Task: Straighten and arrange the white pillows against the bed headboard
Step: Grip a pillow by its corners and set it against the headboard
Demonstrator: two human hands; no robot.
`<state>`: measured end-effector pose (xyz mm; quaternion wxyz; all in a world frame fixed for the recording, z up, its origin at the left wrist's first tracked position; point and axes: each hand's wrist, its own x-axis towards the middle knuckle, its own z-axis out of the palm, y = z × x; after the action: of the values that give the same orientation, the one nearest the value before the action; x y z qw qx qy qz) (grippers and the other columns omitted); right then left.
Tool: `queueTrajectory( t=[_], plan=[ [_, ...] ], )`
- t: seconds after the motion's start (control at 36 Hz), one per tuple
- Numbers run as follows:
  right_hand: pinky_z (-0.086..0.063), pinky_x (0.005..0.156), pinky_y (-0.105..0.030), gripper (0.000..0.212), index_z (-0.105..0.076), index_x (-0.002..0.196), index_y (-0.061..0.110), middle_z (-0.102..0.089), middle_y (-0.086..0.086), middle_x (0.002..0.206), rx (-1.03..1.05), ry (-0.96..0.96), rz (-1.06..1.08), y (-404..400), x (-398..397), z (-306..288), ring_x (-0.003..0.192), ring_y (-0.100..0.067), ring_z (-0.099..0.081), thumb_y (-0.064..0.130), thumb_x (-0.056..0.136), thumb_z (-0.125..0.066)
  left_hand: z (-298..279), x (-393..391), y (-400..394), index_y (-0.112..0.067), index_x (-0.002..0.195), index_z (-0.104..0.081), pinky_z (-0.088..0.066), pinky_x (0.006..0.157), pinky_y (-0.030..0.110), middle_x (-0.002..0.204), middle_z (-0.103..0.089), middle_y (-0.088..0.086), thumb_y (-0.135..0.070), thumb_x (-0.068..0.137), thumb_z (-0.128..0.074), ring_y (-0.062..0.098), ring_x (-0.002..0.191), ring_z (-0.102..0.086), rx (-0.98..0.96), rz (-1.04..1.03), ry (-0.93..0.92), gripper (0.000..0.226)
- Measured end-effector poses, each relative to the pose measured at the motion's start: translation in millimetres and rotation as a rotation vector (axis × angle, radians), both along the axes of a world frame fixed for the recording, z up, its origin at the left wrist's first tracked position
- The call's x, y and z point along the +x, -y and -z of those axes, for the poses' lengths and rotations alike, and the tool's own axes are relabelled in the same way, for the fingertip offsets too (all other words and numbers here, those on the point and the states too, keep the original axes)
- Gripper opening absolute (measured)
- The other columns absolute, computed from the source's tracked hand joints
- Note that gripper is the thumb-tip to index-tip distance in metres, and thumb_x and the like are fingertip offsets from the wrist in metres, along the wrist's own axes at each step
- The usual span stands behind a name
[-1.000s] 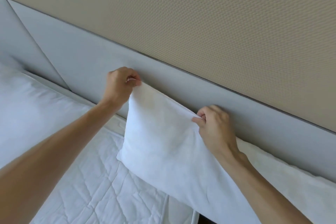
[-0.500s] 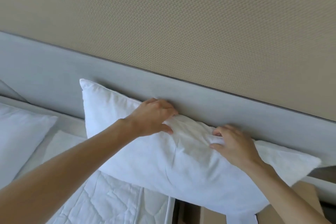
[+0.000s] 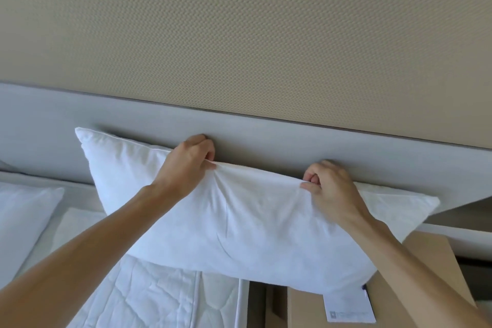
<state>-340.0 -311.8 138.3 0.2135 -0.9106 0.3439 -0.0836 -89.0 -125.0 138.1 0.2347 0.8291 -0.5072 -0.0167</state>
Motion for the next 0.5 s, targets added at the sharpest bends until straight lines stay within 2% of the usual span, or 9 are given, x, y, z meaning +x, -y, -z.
queueTrajectory(
  t=[0.06,0.11,0.22,0.31,0.39,0.44,0.5],
  plan=[
    [-0.042,0.069,-0.029,0.016,-0.062,0.076,0.021,-0.055,0.011,0.077,0.027,-0.014,0.015,7,-9,-2,0.08,-0.012,-0.055,0.026,0.081,-0.077,1,-5,-1,-0.015,0.077,-0.054,-0.041,0.059,0.031,0.083,-0.052,-0.004,-0.011,0.076,-0.078,0.02,0.08,-0.054,0.022,0.007,0.159,0.024],
    [-0.045,0.072,-0.03,0.02,-0.062,0.082,0.023,-0.057,0.012,0.083,0.045,-0.069,0.002,16,-23,-3,0.082,-0.009,-0.055,0.034,0.078,-0.079,-2,-12,0,-0.016,0.084,-0.059,-0.045,0.068,0.033,0.088,-0.056,-0.004,-0.024,0.076,-0.078,0.022,0.089,-0.058,0.025,0.029,0.255,0.022],
    [-0.048,0.084,-0.035,0.027,-0.063,0.097,0.027,-0.059,0.017,0.094,0.015,-0.196,-0.022,33,-51,-6,0.098,-0.009,-0.057,0.04,0.078,-0.077,-9,-28,11,-0.019,0.106,-0.065,-0.048,0.08,0.034,0.101,-0.064,-0.006,-0.037,0.076,-0.077,0.019,0.101,-0.06,0.071,0.152,0.213,0.037],
    [-0.047,0.085,-0.037,0.021,-0.064,0.097,0.026,-0.058,0.016,0.094,-0.017,-0.236,-0.02,41,-63,-6,0.101,-0.011,-0.055,0.039,0.083,-0.074,-8,-43,25,-0.022,0.113,-0.066,-0.044,0.087,0.031,0.108,-0.065,-0.01,-0.043,0.077,-0.074,0.014,0.112,-0.055,0.143,0.181,0.144,0.042],
    [-0.048,0.08,-0.036,0.014,-0.065,0.087,0.026,-0.061,0.014,0.087,-0.022,-0.232,-0.014,45,-66,-6,0.094,-0.011,-0.057,0.038,0.085,-0.071,0,-52,38,-0.025,0.102,-0.07,-0.041,0.088,0.029,0.103,-0.065,-0.011,-0.042,0.081,-0.07,0.012,0.115,-0.051,0.231,0.167,0.134,0.028],
    [-0.049,0.076,-0.034,0.01,-0.065,0.083,0.024,-0.066,0.012,0.081,-0.006,-0.235,0.004,45,-65,-8,0.087,-0.015,-0.063,0.033,0.087,-0.069,4,-52,42,-0.023,0.088,-0.069,-0.043,0.08,0.029,0.093,-0.062,-0.008,-0.036,0.084,-0.068,0.017,0.105,-0.056,0.238,0.131,0.107,0.014],
    [-0.049,0.076,-0.034,0.009,-0.067,0.086,0.023,-0.069,0.009,0.084,-0.049,-0.249,0.003,45,-65,-10,0.087,-0.018,-0.064,0.031,0.09,-0.066,4,-50,42,-0.02,0.08,-0.066,-0.045,0.069,0.03,0.087,-0.059,-0.005,-0.028,0.086,-0.067,0.023,0.091,-0.061,0.201,0.093,0.075,0.011]
  ],
)
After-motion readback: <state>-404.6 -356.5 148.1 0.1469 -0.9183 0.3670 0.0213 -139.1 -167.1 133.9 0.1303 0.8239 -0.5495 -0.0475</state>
